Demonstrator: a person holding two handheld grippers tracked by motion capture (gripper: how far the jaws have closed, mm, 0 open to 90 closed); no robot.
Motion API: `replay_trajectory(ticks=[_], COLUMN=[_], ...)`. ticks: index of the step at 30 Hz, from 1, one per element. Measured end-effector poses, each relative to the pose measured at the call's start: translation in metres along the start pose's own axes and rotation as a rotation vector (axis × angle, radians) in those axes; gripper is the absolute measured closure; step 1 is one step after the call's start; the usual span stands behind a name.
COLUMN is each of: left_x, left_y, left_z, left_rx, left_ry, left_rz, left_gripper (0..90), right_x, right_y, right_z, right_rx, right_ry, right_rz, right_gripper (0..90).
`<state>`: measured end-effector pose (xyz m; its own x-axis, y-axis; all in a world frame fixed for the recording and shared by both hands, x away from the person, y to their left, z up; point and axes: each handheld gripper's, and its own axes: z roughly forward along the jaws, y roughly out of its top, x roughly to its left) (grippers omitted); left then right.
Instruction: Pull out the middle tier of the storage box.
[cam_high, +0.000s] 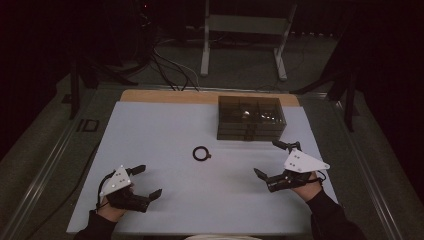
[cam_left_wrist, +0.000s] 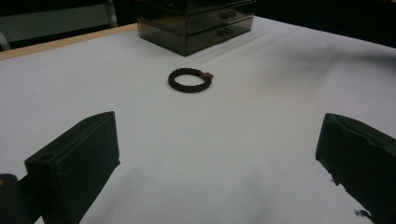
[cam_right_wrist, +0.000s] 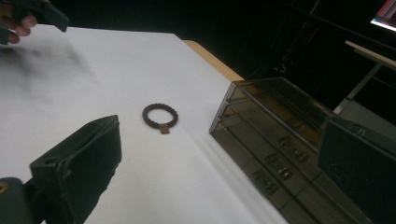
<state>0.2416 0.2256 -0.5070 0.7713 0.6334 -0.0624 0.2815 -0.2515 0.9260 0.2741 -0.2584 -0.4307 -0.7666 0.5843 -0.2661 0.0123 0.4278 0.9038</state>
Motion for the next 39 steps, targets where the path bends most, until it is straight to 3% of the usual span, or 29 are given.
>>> replay_trajectory(ticks=[9, 19, 32, 39], left_x=[0.000, 0.000, 0.000, -0.001], left_y=[0.000, 0.000, 0.000, 0.000], left_z=[0.000, 0.000, 0.000, 0.001], left_rx=[0.001, 0.001, 0.006, 0.005], left_ry=[0.000, -0.001, -0.001, -0.007], left_rz=[0.001, 0.002, 0.003, 0.009], left_gripper=[0.9, 0.9, 0.9, 0.9], right_x=[-0.012, -0.019, -0.028, -0.025], right_y=[0.001, -0.004, -0.015, -0.023], right_z=[0.012, 0.029, 0.048, 0.062], right_rx=[0.008, 0.042, 0.094, 0.155], right_ry=[-0.024, -0.059, -0.108, -0.154], right_rz=[-0.029, -0.092, -0.139, -0.224], right_gripper=[2.3, 2.3, 4.8, 7.0])
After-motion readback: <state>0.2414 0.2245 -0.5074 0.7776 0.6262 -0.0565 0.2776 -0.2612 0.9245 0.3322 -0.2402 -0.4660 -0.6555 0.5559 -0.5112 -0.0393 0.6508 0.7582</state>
